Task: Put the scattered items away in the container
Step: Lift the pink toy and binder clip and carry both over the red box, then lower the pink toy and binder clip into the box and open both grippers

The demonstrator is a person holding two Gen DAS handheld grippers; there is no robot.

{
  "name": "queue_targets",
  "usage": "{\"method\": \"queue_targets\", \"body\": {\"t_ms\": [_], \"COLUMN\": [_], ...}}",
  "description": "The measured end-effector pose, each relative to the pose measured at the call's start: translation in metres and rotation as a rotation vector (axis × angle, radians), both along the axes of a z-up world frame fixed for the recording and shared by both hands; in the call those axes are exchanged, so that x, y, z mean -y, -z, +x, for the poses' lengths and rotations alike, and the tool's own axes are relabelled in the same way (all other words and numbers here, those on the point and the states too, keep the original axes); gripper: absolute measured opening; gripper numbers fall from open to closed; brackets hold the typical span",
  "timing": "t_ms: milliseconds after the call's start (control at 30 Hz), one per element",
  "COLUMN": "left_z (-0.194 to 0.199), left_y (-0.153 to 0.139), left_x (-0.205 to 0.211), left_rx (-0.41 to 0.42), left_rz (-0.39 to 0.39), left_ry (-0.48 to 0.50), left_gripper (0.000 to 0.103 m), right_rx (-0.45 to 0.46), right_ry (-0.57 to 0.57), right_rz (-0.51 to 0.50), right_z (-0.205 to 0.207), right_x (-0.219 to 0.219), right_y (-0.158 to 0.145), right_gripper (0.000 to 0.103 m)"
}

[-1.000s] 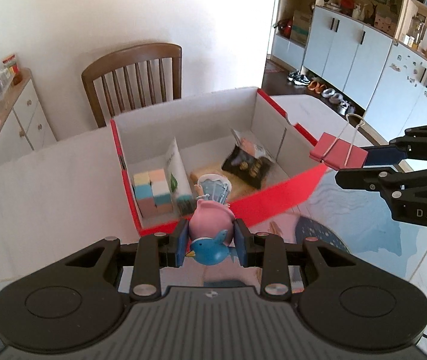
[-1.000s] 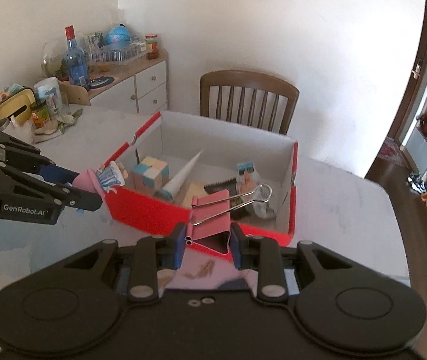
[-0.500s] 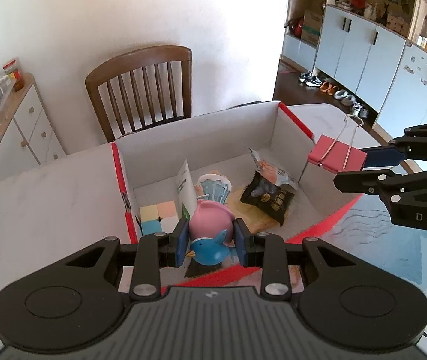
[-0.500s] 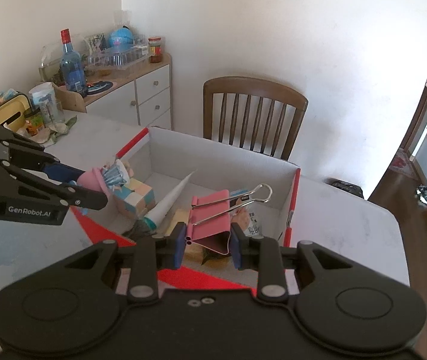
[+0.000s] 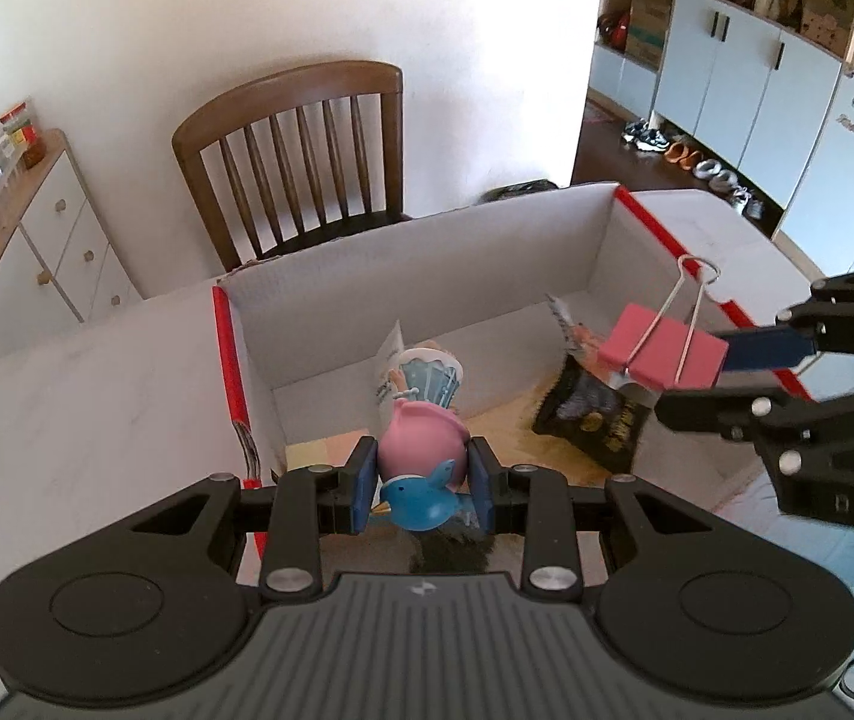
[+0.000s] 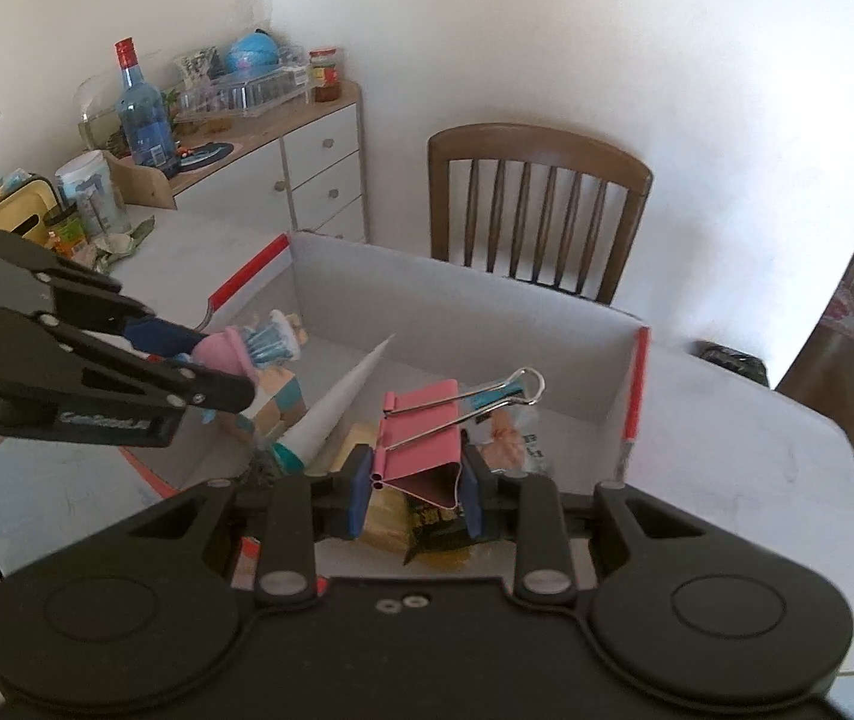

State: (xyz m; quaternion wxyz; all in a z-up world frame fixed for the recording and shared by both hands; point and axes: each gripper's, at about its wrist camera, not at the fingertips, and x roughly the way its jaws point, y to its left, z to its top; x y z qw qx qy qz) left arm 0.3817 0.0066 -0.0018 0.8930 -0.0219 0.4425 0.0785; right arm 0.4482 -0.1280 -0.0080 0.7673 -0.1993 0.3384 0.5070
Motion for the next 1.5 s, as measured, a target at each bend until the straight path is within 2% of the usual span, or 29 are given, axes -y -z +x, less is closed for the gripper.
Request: {"method": "queue_targets", "body": {"t_ms": [400, 800, 1233, 1500], "left_z": [0.023, 0.045, 0.054, 0.062], "left_y": [0.02, 0.035, 0.045, 0.044], "left_x": [-0.012, -0.014, -0.011, -0.01], "left_rx": [-0.036, -0.1, -0.132, -0.137], "left_rz": [0.0, 0.006, 0.008, -0.02], "left_ry": [-0.003, 0.019, 0.049, 0.055], "left_gripper": [0.031, 0.031, 0.031, 0.03], "right_rx": [-0.055, -0.103, -0.179, -0.219], "right_ry": [-0.052, -0.107, -0.118, -0.108], "right_rz": [-0.034, -0.102, -0.162, -0.182], "right_z": [0.002, 0.0, 0.005, 0.008], "right_x": [-0.024, -0.044, -0.05, -0.051], "right_y": [0.02, 0.028, 0.037, 0.046], "right_gripper": [0.103, 0.103, 0.103, 0.103]}}
